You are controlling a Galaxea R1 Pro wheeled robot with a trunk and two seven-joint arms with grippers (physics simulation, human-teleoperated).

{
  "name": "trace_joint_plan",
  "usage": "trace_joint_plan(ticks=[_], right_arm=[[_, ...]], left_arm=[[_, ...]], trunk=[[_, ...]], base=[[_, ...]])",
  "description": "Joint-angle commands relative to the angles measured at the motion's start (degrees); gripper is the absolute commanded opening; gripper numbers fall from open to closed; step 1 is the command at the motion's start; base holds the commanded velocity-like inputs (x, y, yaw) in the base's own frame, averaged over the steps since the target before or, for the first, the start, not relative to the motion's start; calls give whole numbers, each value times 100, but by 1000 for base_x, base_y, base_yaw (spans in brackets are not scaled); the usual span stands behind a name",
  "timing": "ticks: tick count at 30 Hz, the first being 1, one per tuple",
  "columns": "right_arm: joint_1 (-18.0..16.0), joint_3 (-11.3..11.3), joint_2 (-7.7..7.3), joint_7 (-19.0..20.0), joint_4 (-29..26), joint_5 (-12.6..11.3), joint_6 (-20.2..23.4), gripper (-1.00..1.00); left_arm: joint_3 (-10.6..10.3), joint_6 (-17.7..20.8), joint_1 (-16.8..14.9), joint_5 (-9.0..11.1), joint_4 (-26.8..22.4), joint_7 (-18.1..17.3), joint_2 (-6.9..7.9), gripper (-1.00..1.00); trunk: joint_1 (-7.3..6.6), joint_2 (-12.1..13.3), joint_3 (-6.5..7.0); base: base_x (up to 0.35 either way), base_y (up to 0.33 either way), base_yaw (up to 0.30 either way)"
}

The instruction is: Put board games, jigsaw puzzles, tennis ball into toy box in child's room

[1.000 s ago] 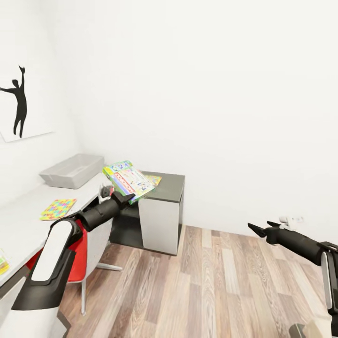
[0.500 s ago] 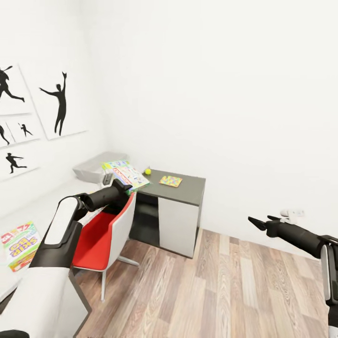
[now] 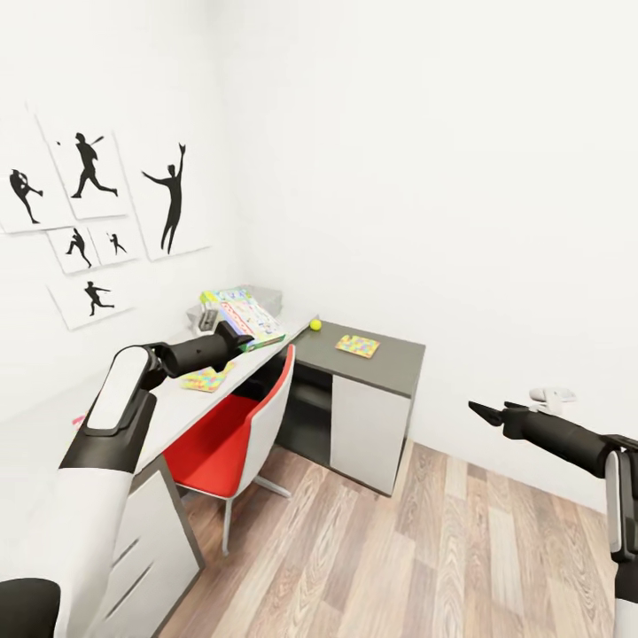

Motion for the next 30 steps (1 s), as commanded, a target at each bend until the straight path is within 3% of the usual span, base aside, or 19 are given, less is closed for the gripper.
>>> trace_joint_plan(ticks=[1,12,30], right_arm=[[-7,-9,-3,55,-5,56,23,100],[-6,-20,-32,77,-10,55,-31,100],[0,-60,-102,87,-9,55,-79,100]], left_arm=[[-8,-5,-6,79,-11,64,4,-100],[-22,8,132,241,-71,101,8,-100],[-54,5,131,190,-1,137,9,-100]], trunk=[[-21,35,10],[-263,476,208],[-658,1198,531]], base=[[0,0,89],[0,0,20],[0,0,0]])
